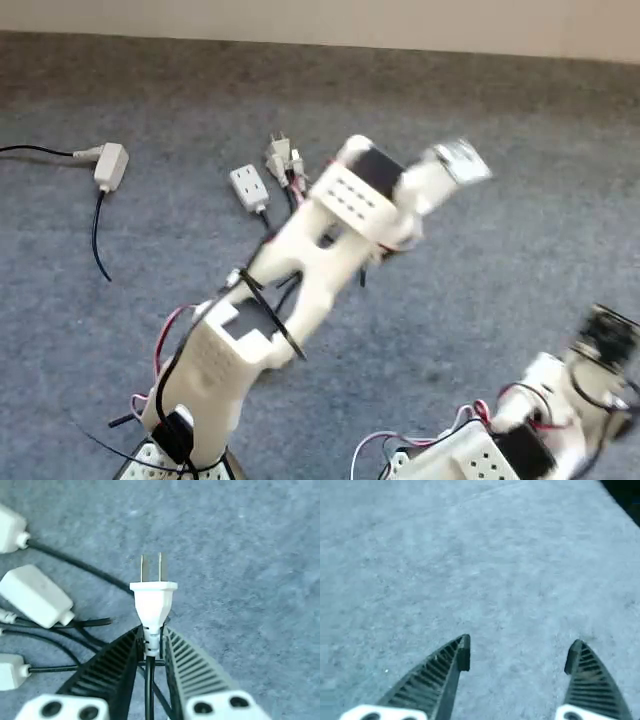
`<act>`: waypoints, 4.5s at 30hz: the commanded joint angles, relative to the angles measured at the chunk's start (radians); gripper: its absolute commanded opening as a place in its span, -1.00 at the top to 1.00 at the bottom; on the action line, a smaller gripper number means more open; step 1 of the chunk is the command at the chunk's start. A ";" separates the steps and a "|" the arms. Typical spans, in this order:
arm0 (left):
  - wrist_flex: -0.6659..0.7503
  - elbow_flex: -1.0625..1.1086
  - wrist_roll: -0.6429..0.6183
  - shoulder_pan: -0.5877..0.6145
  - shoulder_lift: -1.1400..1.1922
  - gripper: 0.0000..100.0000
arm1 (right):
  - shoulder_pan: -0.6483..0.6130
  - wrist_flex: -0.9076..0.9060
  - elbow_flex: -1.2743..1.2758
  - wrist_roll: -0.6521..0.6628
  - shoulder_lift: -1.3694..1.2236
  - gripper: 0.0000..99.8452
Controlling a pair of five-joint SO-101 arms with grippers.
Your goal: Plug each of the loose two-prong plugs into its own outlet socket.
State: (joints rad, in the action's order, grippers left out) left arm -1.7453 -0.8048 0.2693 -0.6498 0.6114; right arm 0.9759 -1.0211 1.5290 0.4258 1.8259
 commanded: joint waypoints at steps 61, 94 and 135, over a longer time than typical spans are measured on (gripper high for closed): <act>1.143 1.474 0.143 -0.151 -0.817 0.82 | -0.199 -0.214 -0.084 -0.023 0.007 0.40; 0.867 1.575 -0.465 0.797 -1.029 0.82 | -1.049 -0.639 -1.182 -0.709 -1.498 0.40; 0.951 1.613 -0.463 0.825 -1.021 0.82 | -1.465 -0.269 -1.245 -1.709 -1.919 0.40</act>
State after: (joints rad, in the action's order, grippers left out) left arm -0.8063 0.8094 -0.1895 0.1649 -0.3859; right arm -0.5094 -1.2988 0.3276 -1.2221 -0.0982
